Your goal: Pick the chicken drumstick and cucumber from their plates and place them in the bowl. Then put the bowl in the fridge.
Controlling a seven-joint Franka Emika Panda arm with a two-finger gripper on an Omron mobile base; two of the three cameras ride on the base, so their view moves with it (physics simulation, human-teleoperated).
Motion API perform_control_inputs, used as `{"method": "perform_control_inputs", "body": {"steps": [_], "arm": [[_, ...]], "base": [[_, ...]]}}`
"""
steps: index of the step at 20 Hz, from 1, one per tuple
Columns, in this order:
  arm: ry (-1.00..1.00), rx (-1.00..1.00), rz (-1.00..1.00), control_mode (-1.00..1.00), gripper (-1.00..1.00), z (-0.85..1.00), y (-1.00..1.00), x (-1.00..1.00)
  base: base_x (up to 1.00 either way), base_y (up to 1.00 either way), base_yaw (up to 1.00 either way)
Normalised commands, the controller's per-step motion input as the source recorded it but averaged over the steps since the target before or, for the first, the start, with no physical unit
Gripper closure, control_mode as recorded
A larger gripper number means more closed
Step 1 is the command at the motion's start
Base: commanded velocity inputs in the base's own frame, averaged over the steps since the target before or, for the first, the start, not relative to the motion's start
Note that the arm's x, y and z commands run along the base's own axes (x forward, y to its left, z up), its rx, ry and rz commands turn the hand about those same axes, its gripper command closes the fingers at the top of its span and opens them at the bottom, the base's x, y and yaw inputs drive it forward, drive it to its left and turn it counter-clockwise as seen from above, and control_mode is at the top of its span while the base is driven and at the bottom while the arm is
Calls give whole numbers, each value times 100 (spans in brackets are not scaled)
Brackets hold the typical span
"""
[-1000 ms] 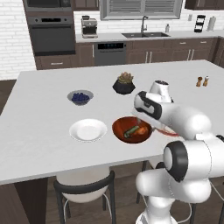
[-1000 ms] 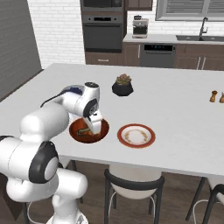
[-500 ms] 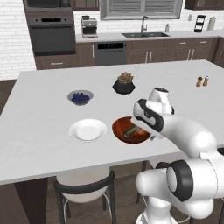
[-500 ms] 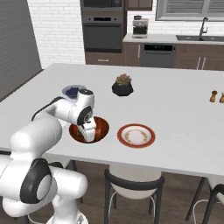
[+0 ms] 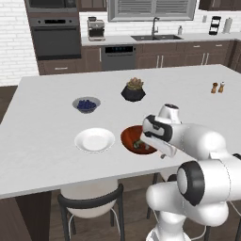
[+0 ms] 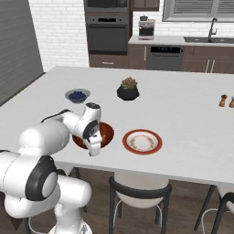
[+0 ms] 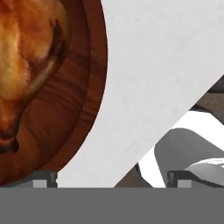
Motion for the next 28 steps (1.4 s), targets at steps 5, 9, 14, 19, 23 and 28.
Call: {"method": "perform_control_inputs", "body": {"steps": [5, 9, 14, 19, 23, 28], "arm": [[0, 0, 0, -100, -100, -26, 0, 15], [0, 0, 0, -100, -100, -21, 0, 23], [0, 0, 0, -100, -100, -7, 0, 17], [0, 0, 0, -100, -100, 0, 0, 14], [-2, 0, 0, -100, -100, -1, 0, 15], [-7, 0, 0, -100, -100, -8, 0, 11]], "base": [[0, 0, 0], [0, 0, 0], [0, 0, 0], [0, 0, 0], [0, 0, 0], [0, 0, 0]]}}
